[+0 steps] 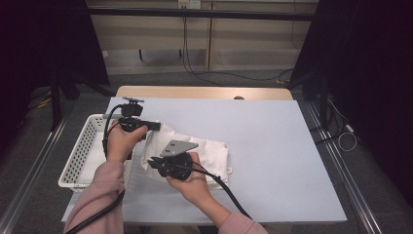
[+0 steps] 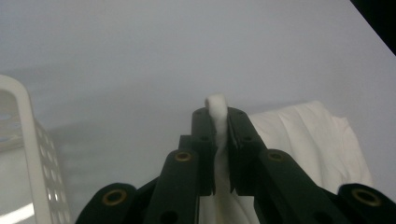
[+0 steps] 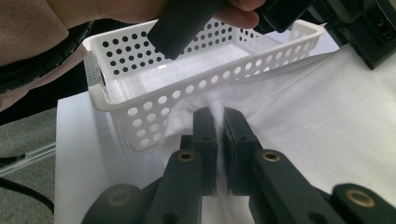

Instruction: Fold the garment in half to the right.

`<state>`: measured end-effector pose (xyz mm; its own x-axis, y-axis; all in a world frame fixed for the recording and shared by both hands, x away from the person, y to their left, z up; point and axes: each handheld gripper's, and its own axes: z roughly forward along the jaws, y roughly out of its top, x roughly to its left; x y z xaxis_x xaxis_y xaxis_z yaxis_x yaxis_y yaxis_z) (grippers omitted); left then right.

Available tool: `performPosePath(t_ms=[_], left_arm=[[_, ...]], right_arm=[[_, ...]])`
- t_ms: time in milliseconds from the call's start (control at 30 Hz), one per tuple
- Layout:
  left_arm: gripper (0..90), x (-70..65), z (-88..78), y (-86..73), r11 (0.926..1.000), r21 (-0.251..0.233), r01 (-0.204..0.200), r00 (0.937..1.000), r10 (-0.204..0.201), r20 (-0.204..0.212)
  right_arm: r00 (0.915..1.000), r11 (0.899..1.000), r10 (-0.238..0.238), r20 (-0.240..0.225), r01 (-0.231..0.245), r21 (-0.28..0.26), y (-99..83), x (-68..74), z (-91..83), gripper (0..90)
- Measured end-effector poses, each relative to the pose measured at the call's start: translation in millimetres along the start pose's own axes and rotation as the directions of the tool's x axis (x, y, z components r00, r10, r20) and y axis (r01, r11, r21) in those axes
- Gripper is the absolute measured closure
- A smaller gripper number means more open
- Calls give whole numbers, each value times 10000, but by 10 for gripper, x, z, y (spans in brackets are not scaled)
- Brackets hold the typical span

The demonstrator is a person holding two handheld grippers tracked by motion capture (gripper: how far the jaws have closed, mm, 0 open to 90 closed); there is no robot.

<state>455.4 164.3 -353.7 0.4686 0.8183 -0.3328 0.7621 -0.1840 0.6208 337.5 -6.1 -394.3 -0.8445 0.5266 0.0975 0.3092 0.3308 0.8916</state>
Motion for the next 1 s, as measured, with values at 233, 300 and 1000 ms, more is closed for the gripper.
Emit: performPosePath(t_ms=[233,300,1000], left_arm=[[830,25,-19,7,9999,-43,-100,9999,100,-38],[829,31,-27,7,10000,-41,-84,10000,84,-45],[830,163,-142,-23,10000,-65,56,9998,-58,-183]], right_arm=[[10000,10000,-35,6,35,-13,14,8,13,855],[10000,10000,17,-10,-18,-29,21,12,16,855],[9998,9999,-77,-207,75,-98,87,81,131,855]])
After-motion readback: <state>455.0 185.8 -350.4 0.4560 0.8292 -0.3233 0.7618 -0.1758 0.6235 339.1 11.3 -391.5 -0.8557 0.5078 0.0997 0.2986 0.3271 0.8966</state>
